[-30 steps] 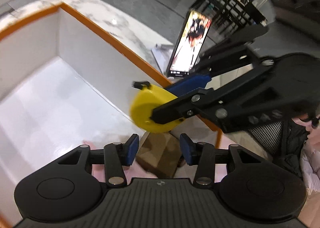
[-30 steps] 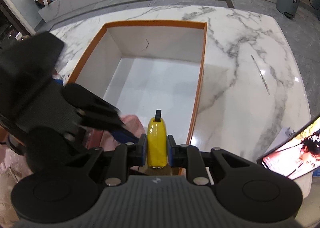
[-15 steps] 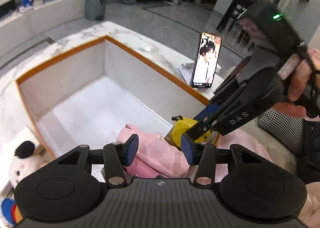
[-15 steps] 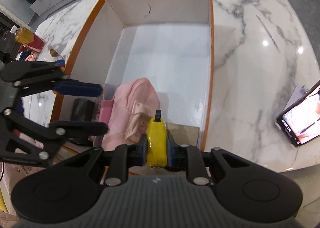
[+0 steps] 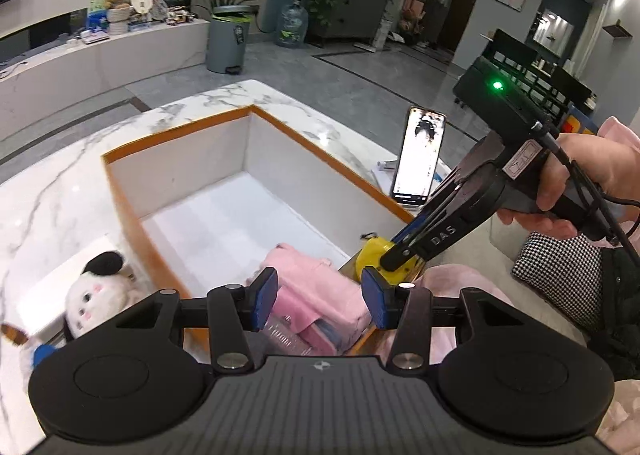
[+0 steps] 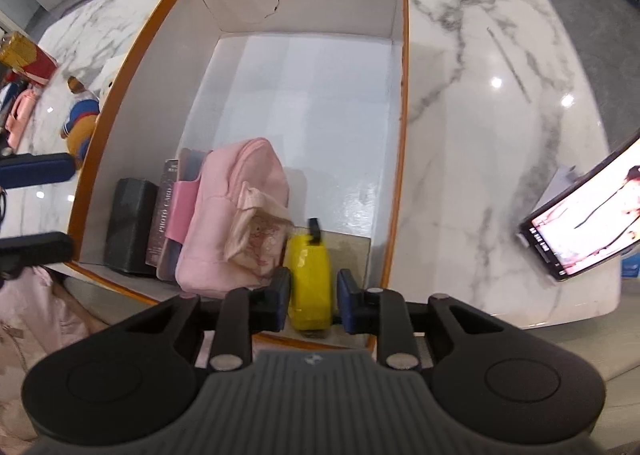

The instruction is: Organize objects

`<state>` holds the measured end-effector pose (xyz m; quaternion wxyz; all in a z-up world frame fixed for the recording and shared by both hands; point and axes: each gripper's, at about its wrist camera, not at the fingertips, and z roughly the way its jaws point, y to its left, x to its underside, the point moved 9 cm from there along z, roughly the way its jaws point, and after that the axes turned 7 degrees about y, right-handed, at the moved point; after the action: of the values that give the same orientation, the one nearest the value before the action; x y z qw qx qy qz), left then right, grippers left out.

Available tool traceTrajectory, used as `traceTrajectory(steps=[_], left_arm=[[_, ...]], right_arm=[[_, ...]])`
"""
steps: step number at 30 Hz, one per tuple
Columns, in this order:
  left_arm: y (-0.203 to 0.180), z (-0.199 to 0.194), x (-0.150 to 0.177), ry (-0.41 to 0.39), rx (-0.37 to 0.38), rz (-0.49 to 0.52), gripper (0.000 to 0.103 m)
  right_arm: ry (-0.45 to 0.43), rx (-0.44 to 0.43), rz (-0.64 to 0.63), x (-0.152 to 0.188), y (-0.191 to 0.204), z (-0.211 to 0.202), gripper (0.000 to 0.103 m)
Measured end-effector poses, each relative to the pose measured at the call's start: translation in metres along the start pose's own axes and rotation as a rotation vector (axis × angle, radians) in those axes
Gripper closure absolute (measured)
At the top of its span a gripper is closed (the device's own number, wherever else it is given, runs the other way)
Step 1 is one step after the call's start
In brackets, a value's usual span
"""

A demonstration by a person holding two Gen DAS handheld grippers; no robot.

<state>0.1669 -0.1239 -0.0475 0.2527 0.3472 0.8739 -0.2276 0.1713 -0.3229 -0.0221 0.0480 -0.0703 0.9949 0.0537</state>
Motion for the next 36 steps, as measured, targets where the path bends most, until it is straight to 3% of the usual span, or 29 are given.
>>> traceTrajectory(steps=[4,7,12,24,27,31,34,36], left_arm=[[0.006,-0.016,0.008,-0.016,-0.021,-0.022,0.048],[0.012,-0.028,0.014,-0.025,-0.036,-0.045,0.048],[0.025,-0.044,0.027,-0.01,-0.064,-0.091,0.048],[0.076,-0.07,0.067,0.069,-0.199,-0.221,0.048],[0.1,-0.073,0.074,0.061,-0.222,-0.346,0.047],[0.137,-0.072,0.081,0.017,-0.21,-0.601,0.042],[0.154,-0.064,0.083,-0.011,-0.207,-0.689,0.04],[0.165,-0.054,0.085,-0.021,-0.2,-0.756,0.033]], right_arm=[[-0.028,0.061,-0.041,0.001,0.006,-0.008,0.066],[-0.049,0.11,-0.062,-0.001,0.006,-0.014,0.067],[-0.072,0.118,-0.087,0.001,0.014,-0.028,0.067],[-0.199,-0.029,-0.289,-0.019,0.115,-0.057,0.067],[-0.221,-0.05,-0.368,-0.028,0.144,-0.055,0.067],[-0.241,-0.03,-0.476,-0.047,0.175,-0.043,0.067],[-0.242,-0.027,-0.515,-0.064,0.19,-0.029,0.067],[-0.237,-0.016,-0.534,-0.077,0.199,-0.018,0.066]])
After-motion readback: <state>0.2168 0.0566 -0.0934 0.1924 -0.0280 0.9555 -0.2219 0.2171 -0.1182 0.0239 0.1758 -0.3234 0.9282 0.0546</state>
